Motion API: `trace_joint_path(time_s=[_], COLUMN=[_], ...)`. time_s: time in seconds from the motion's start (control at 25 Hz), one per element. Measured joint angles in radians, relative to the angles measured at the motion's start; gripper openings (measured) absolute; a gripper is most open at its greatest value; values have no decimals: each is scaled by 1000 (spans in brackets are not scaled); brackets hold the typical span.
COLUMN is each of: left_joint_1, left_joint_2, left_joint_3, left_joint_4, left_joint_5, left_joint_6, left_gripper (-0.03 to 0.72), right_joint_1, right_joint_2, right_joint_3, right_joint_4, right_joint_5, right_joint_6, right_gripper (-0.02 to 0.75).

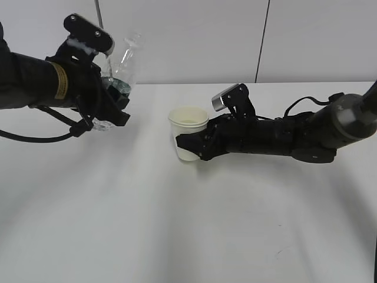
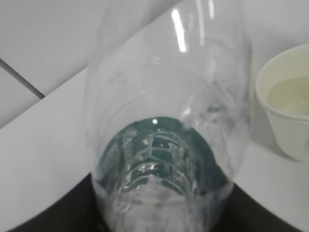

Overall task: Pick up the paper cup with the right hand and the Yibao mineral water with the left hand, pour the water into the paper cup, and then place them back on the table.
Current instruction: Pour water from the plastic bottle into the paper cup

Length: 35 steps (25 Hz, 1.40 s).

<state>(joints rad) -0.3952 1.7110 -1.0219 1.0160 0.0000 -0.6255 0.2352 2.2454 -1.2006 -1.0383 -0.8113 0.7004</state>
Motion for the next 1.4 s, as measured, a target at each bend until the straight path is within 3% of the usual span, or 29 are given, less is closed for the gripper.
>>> trace_joint_path(time_s=[0.52, 0.68, 1.4], left_joint_1=[77, 98, 149], left_joint_2=[17, 34, 49], left_joint_3=[0, 0, -1], left_joint_4=[-68, -86, -139], left_joint_5=[-152, -193, -305], left_joint_6=[0, 0, -1], left_gripper=[347, 347, 347], right_joint_1=[-2, -12, -134], right_joint_2=[0, 0, 0], right_joint_3=[0, 0, 2], right_joint_4=[138, 227, 528], right_joint_5=[54, 58, 113], right_joint_6=[-102, -154, -254], right_gripper=[521, 521, 521])
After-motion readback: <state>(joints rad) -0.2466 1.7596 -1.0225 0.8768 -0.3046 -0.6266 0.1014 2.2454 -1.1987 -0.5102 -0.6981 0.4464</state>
